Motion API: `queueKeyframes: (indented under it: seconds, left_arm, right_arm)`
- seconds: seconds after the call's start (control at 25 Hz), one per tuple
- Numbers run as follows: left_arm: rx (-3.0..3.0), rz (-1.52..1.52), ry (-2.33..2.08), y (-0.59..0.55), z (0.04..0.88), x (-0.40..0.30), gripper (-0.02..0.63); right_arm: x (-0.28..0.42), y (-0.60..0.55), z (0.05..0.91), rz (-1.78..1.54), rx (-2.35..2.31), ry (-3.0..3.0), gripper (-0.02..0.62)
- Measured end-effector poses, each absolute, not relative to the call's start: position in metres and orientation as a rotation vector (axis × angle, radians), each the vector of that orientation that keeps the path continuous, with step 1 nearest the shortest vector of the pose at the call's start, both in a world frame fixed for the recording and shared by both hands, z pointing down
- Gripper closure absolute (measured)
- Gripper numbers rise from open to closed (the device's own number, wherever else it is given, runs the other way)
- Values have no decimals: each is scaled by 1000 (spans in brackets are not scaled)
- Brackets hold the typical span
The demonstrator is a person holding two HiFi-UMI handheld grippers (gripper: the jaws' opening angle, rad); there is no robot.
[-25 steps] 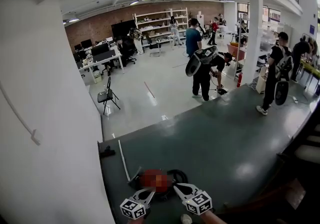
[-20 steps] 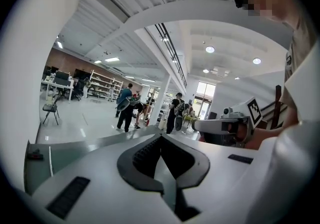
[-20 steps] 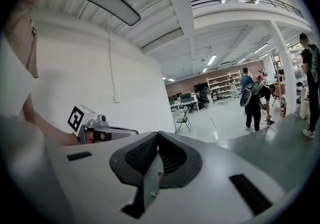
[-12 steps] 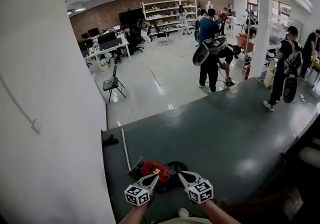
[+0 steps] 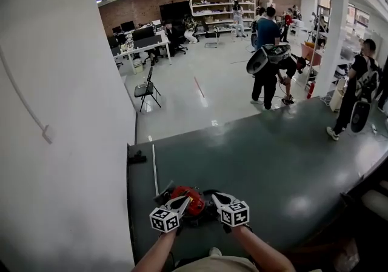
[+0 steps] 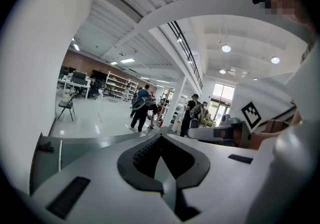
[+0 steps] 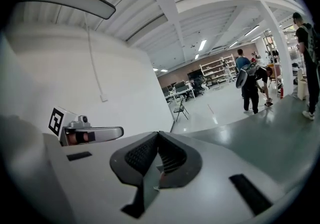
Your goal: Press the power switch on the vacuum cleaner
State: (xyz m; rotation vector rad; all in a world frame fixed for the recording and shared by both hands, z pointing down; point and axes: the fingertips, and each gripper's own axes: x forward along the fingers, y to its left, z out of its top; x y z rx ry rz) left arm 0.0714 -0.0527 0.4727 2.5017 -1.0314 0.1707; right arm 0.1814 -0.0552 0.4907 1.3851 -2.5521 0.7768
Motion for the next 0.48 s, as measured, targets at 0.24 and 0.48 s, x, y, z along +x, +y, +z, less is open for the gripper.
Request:
queueKeyframes:
  seconds: [0.24,0.48]
  left_arm:
    - [2435,260,-1106,-67,495,59,600]
    - [2410,316,-1116,-72,509,56,600]
  right_arm:
    - [174,-72,507,793,1374,-2536,584]
    - [168,-84,518,746,1364,-2484,586]
